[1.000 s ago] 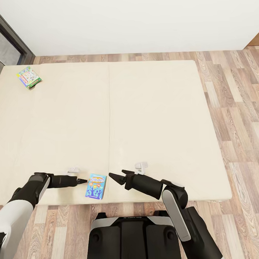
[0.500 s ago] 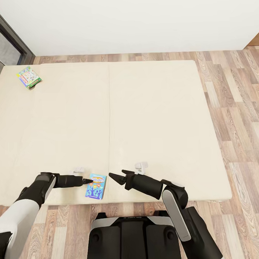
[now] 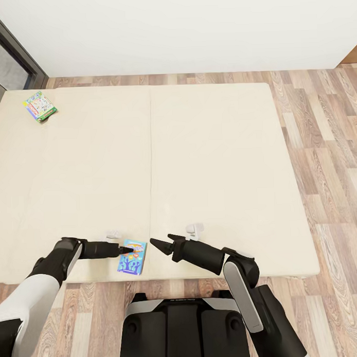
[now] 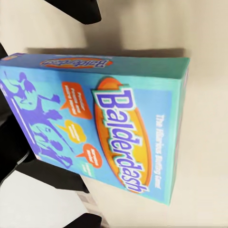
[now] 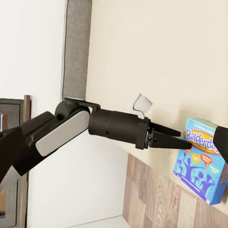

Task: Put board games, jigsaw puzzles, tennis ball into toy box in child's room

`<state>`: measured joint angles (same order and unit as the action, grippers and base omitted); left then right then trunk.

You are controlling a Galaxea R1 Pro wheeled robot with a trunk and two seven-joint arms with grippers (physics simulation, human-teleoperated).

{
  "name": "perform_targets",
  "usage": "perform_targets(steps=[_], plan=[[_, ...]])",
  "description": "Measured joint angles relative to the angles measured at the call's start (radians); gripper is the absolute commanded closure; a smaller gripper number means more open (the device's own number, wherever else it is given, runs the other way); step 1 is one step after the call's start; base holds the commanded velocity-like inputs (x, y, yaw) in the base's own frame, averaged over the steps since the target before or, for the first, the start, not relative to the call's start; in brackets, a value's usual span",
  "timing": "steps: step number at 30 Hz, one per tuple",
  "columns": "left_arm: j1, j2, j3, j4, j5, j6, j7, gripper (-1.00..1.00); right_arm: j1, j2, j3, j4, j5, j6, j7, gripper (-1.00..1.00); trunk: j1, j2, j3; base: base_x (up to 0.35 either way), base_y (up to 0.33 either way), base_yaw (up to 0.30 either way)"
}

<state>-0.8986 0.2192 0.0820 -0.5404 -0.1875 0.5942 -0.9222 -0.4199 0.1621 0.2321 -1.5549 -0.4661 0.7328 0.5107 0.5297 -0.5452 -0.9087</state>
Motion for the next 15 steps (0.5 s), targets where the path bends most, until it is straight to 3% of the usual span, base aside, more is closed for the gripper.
perform_targets(steps=[15], plan=[[0.0, -0.029, 0.0, 0.006, 0.001, 0.002, -0.002, -1.0, 0.0, -0.001, -0.004, -0.001, -0.007, 0.0, 0.001, -1.0, 0.0, 0.0, 0.0, 0.0, -0.018, 0.0]])
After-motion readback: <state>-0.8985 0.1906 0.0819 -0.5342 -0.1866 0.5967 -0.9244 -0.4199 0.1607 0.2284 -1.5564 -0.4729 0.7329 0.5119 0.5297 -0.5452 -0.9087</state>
